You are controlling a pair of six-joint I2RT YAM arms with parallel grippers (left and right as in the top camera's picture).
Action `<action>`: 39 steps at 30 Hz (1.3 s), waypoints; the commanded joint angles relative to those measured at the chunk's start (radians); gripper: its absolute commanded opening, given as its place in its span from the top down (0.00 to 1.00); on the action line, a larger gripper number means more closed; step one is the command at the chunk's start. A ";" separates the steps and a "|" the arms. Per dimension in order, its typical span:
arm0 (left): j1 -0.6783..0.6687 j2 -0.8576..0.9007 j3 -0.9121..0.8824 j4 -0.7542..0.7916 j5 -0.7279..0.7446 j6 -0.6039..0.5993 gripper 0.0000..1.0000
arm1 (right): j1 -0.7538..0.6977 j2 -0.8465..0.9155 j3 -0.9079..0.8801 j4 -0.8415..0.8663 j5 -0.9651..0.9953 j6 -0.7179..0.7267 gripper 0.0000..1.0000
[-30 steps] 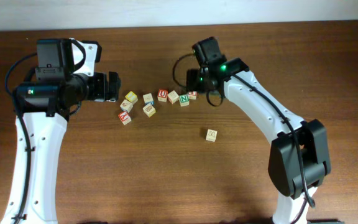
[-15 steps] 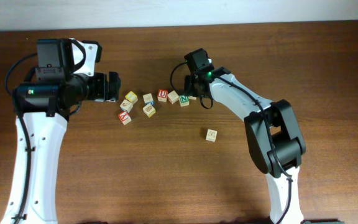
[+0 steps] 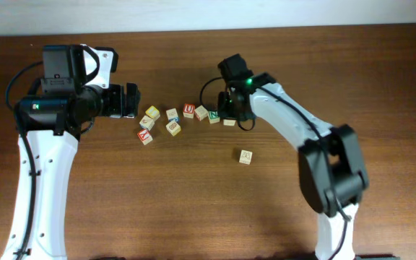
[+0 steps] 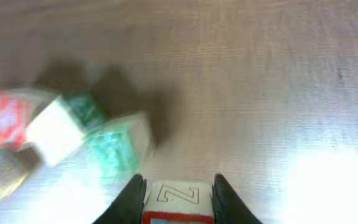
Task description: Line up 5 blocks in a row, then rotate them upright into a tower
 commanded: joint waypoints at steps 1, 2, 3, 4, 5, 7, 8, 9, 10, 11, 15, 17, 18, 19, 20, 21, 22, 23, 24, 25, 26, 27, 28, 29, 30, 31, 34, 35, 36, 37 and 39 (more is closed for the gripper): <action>0.003 0.003 0.017 -0.001 0.014 -0.009 0.01 | 0.031 -0.085 0.003 -0.105 -0.066 0.016 0.79; 0.003 0.003 0.017 -0.001 0.014 -0.009 0.01 | 0.042 -0.079 -0.005 -0.132 -0.063 0.019 0.79; 0.003 0.003 0.017 -0.001 0.014 -0.009 0.01 | 0.054 -0.078 -0.024 -0.138 -0.060 0.036 0.80; 0.003 0.003 0.017 -0.001 0.014 -0.009 0.01 | 0.065 -0.078 -0.048 -0.133 -0.058 0.054 0.80; 0.003 0.003 0.017 -0.001 0.014 -0.009 0.01 | 0.074 -0.078 -0.072 -0.126 -0.051 0.074 0.80; 0.003 0.003 0.017 -0.001 0.014 -0.009 0.01 | 0.091 -0.078 -0.124 -0.117 0.009 0.135 0.79; 0.003 0.003 0.017 -0.001 0.014 -0.009 0.01 | 0.093 -0.078 -0.150 -0.109 0.035 0.146 0.79; 0.003 0.003 0.017 -0.001 0.014 -0.009 0.01 | 0.093 -0.078 -0.166 -0.102 0.040 0.146 0.80; 0.003 0.003 0.017 -0.001 0.014 -0.009 0.01 | 0.093 -0.078 -0.186 -0.091 0.041 0.146 0.79; 0.003 0.003 0.017 -0.001 0.014 -0.009 0.01 | 0.093 -0.078 -0.197 -0.082 0.040 0.146 0.79; 0.003 0.003 0.017 -0.001 0.014 -0.009 0.01 | 0.097 -0.078 -0.230 -0.058 0.043 0.146 0.69; 0.003 0.003 0.017 -0.001 0.014 -0.009 0.01 | 0.097 -0.078 -0.234 -0.053 0.043 0.146 0.58; 0.003 0.003 0.017 -0.001 0.014 -0.009 0.01 | 0.097 -0.078 -0.234 -0.052 0.043 0.146 0.55; 0.003 0.003 0.017 -0.001 0.014 -0.009 0.01 | 0.097 -0.078 -0.234 -0.052 0.043 0.146 0.52; 0.003 0.003 0.017 -0.001 0.014 -0.009 0.01 | 0.097 -0.078 -0.234 -0.051 0.043 0.146 0.50; 0.003 0.003 0.017 -0.001 0.014 -0.009 0.01 | 0.097 -0.078 -0.233 -0.050 0.043 0.145 0.48; 0.003 0.003 0.017 -0.001 0.014 -0.009 0.01 | 0.097 -0.078 -0.225 -0.051 0.042 0.133 0.47; 0.003 0.003 0.017 -0.001 0.014 -0.009 0.01 | 0.092 -0.079 -0.198 -0.056 0.039 0.090 0.45; 0.003 0.003 0.017 -0.001 0.014 -0.009 0.01 | 0.086 -0.079 -0.163 -0.071 0.039 0.066 0.44; 0.003 0.003 0.017 -0.001 0.014 -0.009 0.01 | 0.080 -0.079 -0.123 -0.082 0.039 0.039 0.41; 0.003 0.003 0.017 -0.001 0.014 -0.009 0.01 | 0.072 -0.079 -0.079 -0.082 0.039 0.005 0.36; 0.003 0.003 0.017 -0.001 0.014 -0.009 0.01 | 0.069 -0.079 -0.053 -0.072 0.039 -0.026 0.36; 0.003 0.003 0.017 -0.001 0.014 -0.009 0.01 | 0.068 -0.079 -0.029 -0.038 0.040 -0.074 0.36; 0.003 0.003 0.017 -0.001 0.014 -0.009 0.01 | 0.068 -0.079 -0.022 0.009 0.040 -0.115 0.36; 0.003 0.003 0.017 -0.001 0.014 -0.009 0.01 | 0.068 -0.078 -0.022 0.052 0.040 -0.150 0.36; 0.003 0.003 0.017 -0.001 0.014 -0.009 0.01 | 0.069 -0.072 -0.022 0.098 0.040 -0.182 0.36; 0.003 0.003 0.017 -0.001 0.014 -0.009 0.01 | 0.070 -0.037 -0.022 0.229 0.040 -0.303 0.36; 0.003 0.003 0.017 -0.001 0.014 -0.009 0.01 | 0.070 -0.020 -0.022 0.260 0.050 -0.313 0.36; 0.003 0.003 0.017 -0.001 0.014 -0.009 0.01 | 0.068 -0.002 -0.022 0.280 0.050 -0.321 0.36; 0.003 0.003 0.017 -0.001 0.014 -0.009 0.01 | 0.068 0.015 -0.022 0.283 0.055 -0.327 0.36; 0.003 0.003 0.017 -0.001 0.014 -0.009 0.01 | 0.068 0.049 -0.022 0.275 0.055 -0.351 0.36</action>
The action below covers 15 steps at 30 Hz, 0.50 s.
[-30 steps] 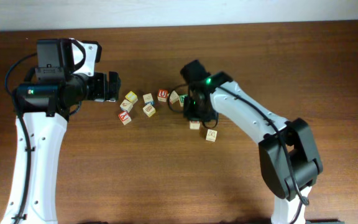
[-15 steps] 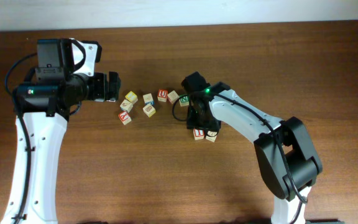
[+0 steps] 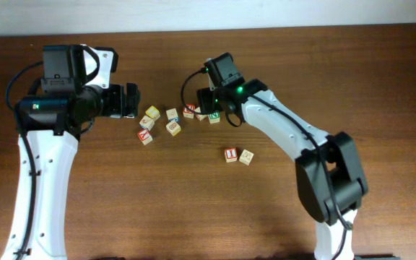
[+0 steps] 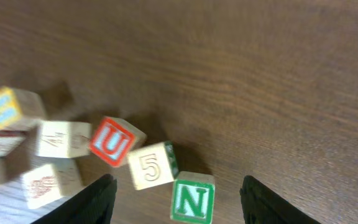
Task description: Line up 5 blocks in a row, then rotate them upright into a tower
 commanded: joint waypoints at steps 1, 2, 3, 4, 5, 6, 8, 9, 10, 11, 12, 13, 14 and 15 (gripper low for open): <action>0.003 0.003 0.017 -0.002 0.014 -0.010 0.01 | -0.005 0.072 0.014 -0.012 0.019 -0.079 0.36; 0.003 0.003 0.017 -0.002 0.014 -0.009 0.01 | -0.005 0.084 0.014 -0.015 0.019 -0.079 0.36; 0.003 0.003 0.017 -0.002 0.014 -0.010 0.01 | -0.005 0.092 0.014 -0.020 0.019 -0.080 0.36; 0.003 0.003 0.017 -0.002 0.014 -0.010 0.01 | -0.005 0.095 0.014 -0.027 0.019 -0.079 0.36; 0.003 0.003 0.017 -0.002 0.014 -0.009 0.01 | -0.005 0.102 0.014 -0.032 0.031 -0.079 0.36; 0.003 0.003 0.017 -0.002 0.014 -0.009 0.01 | -0.005 0.108 0.014 -0.038 0.052 -0.079 0.36; 0.003 0.003 0.017 -0.002 0.014 -0.009 0.01 | -0.006 0.117 0.014 -0.041 0.061 -0.074 0.40; 0.003 0.003 0.017 -0.002 0.014 -0.010 0.01 | -0.006 0.123 0.014 -0.041 0.060 -0.066 0.43; 0.003 0.003 0.017 -0.002 0.014 -0.010 0.01 | -0.007 0.126 0.014 -0.041 0.061 -0.061 0.48; 0.003 0.003 0.017 -0.002 0.014 -0.010 0.01 | -0.010 0.126 0.014 -0.039 0.060 -0.059 0.53; 0.003 0.003 0.017 -0.002 0.014 -0.009 0.01 | -0.010 0.126 0.014 -0.039 0.060 -0.059 0.57; 0.003 0.003 0.017 -0.002 0.014 -0.009 0.01 | -0.010 0.126 0.014 -0.039 0.060 -0.059 0.59; 0.003 0.003 0.017 -0.002 0.014 -0.010 0.01 | -0.010 0.126 0.014 -0.040 0.060 -0.059 0.60; 0.003 0.003 0.017 -0.002 0.014 -0.010 0.01 | -0.010 0.126 0.014 -0.043 0.060 -0.058 0.60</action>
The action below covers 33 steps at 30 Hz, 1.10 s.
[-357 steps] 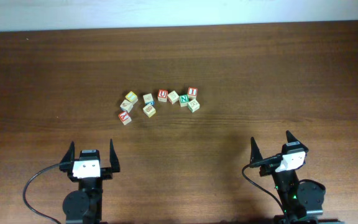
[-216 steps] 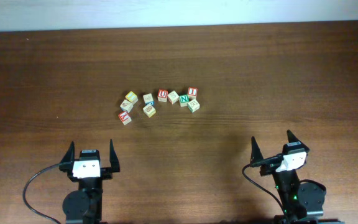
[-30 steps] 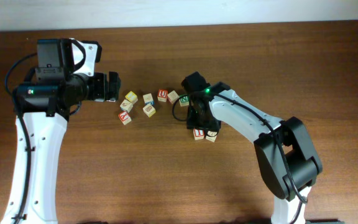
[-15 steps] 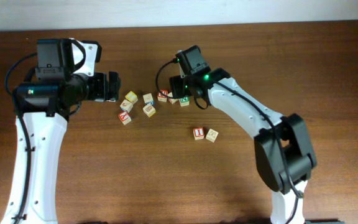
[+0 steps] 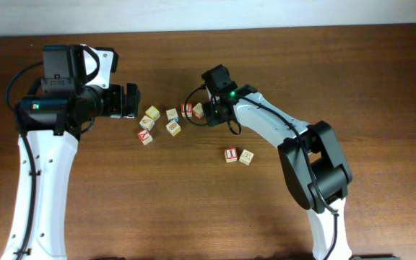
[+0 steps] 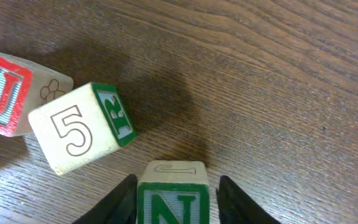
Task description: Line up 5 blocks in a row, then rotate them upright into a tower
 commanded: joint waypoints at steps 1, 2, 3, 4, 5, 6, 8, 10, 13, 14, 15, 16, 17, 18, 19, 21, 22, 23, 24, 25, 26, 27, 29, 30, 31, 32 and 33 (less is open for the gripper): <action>0.003 0.003 0.017 -0.002 0.014 -0.009 0.01 | -0.006 0.019 0.014 -0.006 0.016 0.014 0.60; 0.003 0.003 0.017 -0.002 0.014 -0.009 0.01 | -0.006 0.019 0.014 -0.013 0.016 0.031 0.61; 0.003 0.003 0.017 -0.002 0.014 -0.009 0.01 | -0.006 0.019 0.014 -0.018 0.012 0.046 0.64; 0.003 0.003 0.017 -0.002 0.014 -0.009 0.01 | -0.006 0.015 0.019 -0.033 0.002 0.055 0.67; 0.003 0.003 0.017 -0.002 0.014 -0.009 0.01 | -0.006 0.010 0.038 -0.062 -0.024 0.058 0.70; 0.003 0.003 0.017 -0.002 0.014 -0.009 0.01 | -0.006 -0.001 0.062 -0.099 -0.056 0.062 0.74; 0.003 0.003 0.017 -0.002 0.014 -0.009 0.01 | -0.005 -0.051 0.137 -0.229 -0.129 0.068 0.76; 0.003 0.003 0.017 -0.002 0.014 -0.009 0.01 | -0.004 -0.087 0.173 -0.305 -0.148 0.109 0.76; 0.003 0.003 0.017 -0.002 0.014 -0.009 0.01 | -0.004 -0.126 0.179 -0.431 -0.147 0.237 0.80; 0.003 0.003 0.017 -0.002 0.014 -0.009 0.01 | -0.003 -0.126 0.172 -0.462 -0.147 0.257 0.81; 0.003 0.003 0.017 -0.002 0.014 -0.009 0.01 | 0.004 -0.126 0.147 -0.481 -0.148 0.261 0.81; 0.003 0.003 0.017 -0.002 0.014 -0.009 0.01 | 0.014 -0.126 0.132 -0.491 -0.147 0.261 0.81; 0.003 0.003 0.017 -0.002 0.014 -0.009 0.01 | 0.026 -0.126 0.111 -0.492 -0.147 0.261 0.80; 0.003 0.003 0.017 -0.002 0.014 -0.009 0.01 | 0.040 -0.126 0.092 -0.489 -0.146 0.261 0.81; 0.003 0.003 0.017 -0.002 0.014 -0.009 0.01 | 0.055 -0.126 0.072 -0.488 -0.144 0.261 0.80; 0.003 0.003 0.017 -0.002 0.014 -0.009 0.01 | 0.076 -0.126 0.044 -0.482 -0.129 0.272 0.81; 0.003 0.003 0.017 -0.002 0.014 -0.009 0.01 | 0.087 -0.126 0.026 -0.477 -0.101 0.295 0.81; 0.003 0.003 0.017 -0.002 0.014 -0.009 0.01 | 0.093 -0.126 0.008 -0.468 -0.083 0.313 0.80; 0.003 0.003 0.017 -0.002 0.014 -0.009 0.01 | 0.098 -0.126 -0.006 -0.459 -0.079 0.323 0.80; 0.003 0.003 0.017 -0.002 0.014 -0.009 0.01 | 0.099 -0.126 -0.020 -0.453 -0.073 0.340 0.80; 0.003 0.003 0.017 -0.002 0.014 -0.009 0.01 | 0.099 -0.126 -0.034 -0.446 -0.072 0.346 0.80; 0.003 0.003 0.017 -0.002 0.014 -0.009 0.01 | 0.099 -0.126 -0.046 -0.439 -0.071 0.346 0.80; 0.003 0.003 0.017 -0.002 0.014 -0.009 0.01 | 0.101 -0.124 -0.075 -0.415 -0.072 0.346 0.80; 0.003 0.003 0.017 -0.002 0.014 -0.009 0.01 | 0.101 -0.124 -0.084 -0.407 -0.071 0.346 0.79; 0.003 0.003 0.017 -0.002 0.014 -0.009 0.01 | 0.101 -0.124 -0.090 -0.400 -0.071 0.346 0.79; 0.003 0.003 0.017 -0.002 0.014 -0.009 0.01 | 0.100 -0.124 -0.092 -0.398 -0.071 0.346 0.73; 0.003 0.003 0.017 -0.002 0.014 -0.009 0.01 | 0.100 -0.124 -0.093 -0.397 -0.071 0.345 0.67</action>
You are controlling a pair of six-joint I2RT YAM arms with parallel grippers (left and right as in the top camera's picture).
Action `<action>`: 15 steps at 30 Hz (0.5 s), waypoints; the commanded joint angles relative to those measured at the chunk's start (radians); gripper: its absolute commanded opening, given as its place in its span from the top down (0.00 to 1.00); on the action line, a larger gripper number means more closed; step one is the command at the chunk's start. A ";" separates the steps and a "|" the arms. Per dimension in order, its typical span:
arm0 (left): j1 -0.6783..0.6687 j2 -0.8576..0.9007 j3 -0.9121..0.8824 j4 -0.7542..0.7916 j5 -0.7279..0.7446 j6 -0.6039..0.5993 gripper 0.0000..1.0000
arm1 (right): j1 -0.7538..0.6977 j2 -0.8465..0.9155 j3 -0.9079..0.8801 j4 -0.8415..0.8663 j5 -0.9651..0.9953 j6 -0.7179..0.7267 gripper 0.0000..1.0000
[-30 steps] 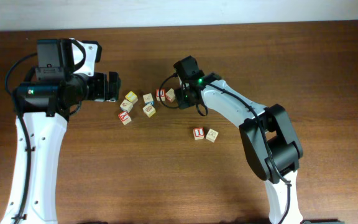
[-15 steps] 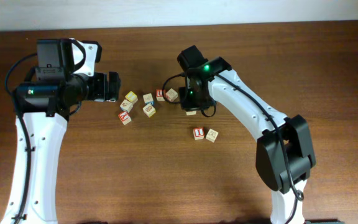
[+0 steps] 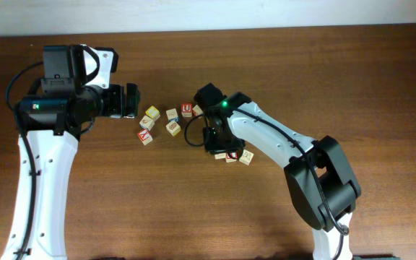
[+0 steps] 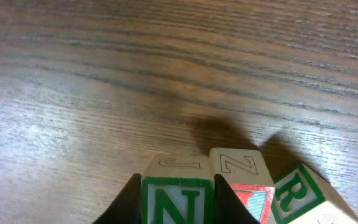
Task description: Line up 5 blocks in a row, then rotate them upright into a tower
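My right gripper (image 4: 178,184) is shut on a green N block (image 4: 177,204) with a J on its upper face. In the overhead view this gripper (image 3: 215,141) is low at the table's middle. Touching the N block's right side is a red-faced Z block (image 4: 241,171), also seen from above (image 3: 230,154). A green R block (image 4: 298,193) lies just right of that. Other lettered blocks stay in a cluster to the left, among them a red U block (image 3: 188,110) and a red Y block (image 3: 145,136). My left gripper (image 3: 130,101) hovers left of the cluster, holding nothing.
A pale block (image 3: 245,156) lies right of the Z block. A yellow block (image 3: 152,113) and two more pale blocks (image 3: 172,121) sit between the two grippers. The brown wooden table (image 3: 121,202) stretches bare toward the front.
My right gripper had its jaws round the N block beside the 5 block in the cluster. It now holds that block at mid-table, against the Z block. The left arm is unchanged.
First my right gripper was shut on the Z block near the cluster. Then that block lay at mid-table beside a lone pale block, and the gripper was open over the cluster. It closed round the N block, which now sits beside the Z block.
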 commanded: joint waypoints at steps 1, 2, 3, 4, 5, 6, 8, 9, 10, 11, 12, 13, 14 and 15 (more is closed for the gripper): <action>0.003 0.003 0.017 -0.002 0.014 -0.009 0.01 | 0.001 0.003 -0.030 0.005 0.023 0.015 0.65; 0.003 0.003 0.017 -0.002 0.014 -0.010 0.01 | 0.001 0.003 -0.030 0.007 0.023 0.014 0.64; 0.003 0.003 0.017 -0.002 0.014 -0.009 0.01 | 0.001 0.003 -0.030 0.010 0.023 0.014 0.64; 0.003 0.003 0.017 -0.002 0.014 -0.009 0.01 | 0.001 0.003 -0.030 0.015 0.023 0.014 0.64; 0.003 0.003 0.017 -0.002 0.014 -0.009 0.01 | 0.001 0.003 -0.030 0.019 0.022 0.014 0.64; 0.003 0.003 0.017 -0.002 0.014 -0.010 0.01 | 0.001 0.003 -0.030 0.026 0.019 0.014 0.64; 0.003 0.003 0.017 -0.002 0.014 -0.010 0.01 | 0.001 0.003 -0.030 0.037 0.006 0.008 0.64; 0.003 0.003 0.017 -0.002 0.014 -0.010 0.01 | 0.001 0.003 -0.028 0.042 0.006 0.006 0.64; 0.003 0.003 0.017 -0.002 0.014 -0.010 0.01 | 0.001 0.003 -0.018 0.045 0.008 -0.011 0.64; 0.003 0.003 0.017 -0.002 0.014 -0.009 0.01 | -0.001 0.003 0.006 0.041 0.008 -0.037 0.64; 0.003 0.003 0.017 -0.002 0.014 -0.010 0.01 | -0.003 0.003 0.043 0.025 0.010 -0.053 0.63; 0.003 0.003 0.017 -0.002 0.014 -0.010 0.01 | -0.007 0.003 0.079 0.010 0.016 -0.054 0.62; 0.003 0.003 0.017 -0.002 0.014 -0.010 0.01 | -0.010 0.003 0.113 -0.002 0.024 -0.054 0.61; 0.003 0.003 0.017 -0.002 0.014 -0.010 0.01 | -0.010 0.003 0.145 -0.008 0.035 -0.057 0.60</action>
